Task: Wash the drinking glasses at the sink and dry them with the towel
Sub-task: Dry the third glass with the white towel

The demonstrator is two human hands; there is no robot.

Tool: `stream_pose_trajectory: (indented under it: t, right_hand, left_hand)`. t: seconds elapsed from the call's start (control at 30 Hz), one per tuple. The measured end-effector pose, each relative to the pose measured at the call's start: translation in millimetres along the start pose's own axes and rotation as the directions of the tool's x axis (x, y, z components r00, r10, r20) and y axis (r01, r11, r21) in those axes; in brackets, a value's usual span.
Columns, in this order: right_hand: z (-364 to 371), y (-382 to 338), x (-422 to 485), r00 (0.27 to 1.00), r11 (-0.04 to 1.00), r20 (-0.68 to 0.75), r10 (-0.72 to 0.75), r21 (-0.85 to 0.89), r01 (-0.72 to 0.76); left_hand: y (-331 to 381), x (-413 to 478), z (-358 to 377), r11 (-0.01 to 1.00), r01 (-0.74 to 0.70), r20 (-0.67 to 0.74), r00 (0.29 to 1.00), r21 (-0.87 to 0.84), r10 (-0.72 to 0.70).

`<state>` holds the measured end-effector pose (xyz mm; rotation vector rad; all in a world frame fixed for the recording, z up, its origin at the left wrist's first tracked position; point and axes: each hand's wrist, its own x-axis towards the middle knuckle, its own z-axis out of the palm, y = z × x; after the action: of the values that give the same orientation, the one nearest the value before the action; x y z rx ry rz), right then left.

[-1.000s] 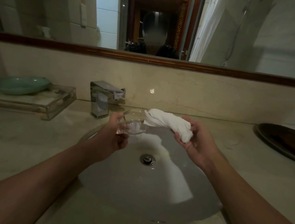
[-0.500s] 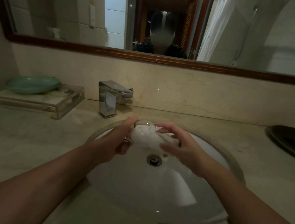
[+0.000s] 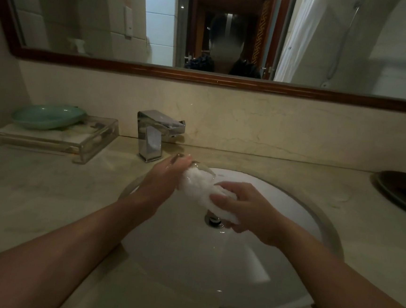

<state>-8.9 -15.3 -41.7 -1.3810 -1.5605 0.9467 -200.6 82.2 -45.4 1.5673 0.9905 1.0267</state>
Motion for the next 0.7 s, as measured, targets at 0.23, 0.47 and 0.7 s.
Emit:
stream_pose_trajectory:
  t: [0.23,0.47,0.7]
  right_hand:
    - [4,0,2,0.991,0.912,-0.122,-0.055,0.398,0.099]
    - [9,5,16,0.749,0.591,-0.227,-0.622,-0.764,0.259]
    - [-1,-7,2,0.997,0.998,0.078,0.029,0.052,-0.033]
  left_hand:
    - [6,-1,2,0.993,0.084,0.117,0.99,-0.081,-0.074]
    - [1,2,-2,0.99,0.13,0.003,0.991,-0.05,-0.13]
    - [4,-5,-8,0.999,0.046,0.034,0.998,0.03,-0.047]
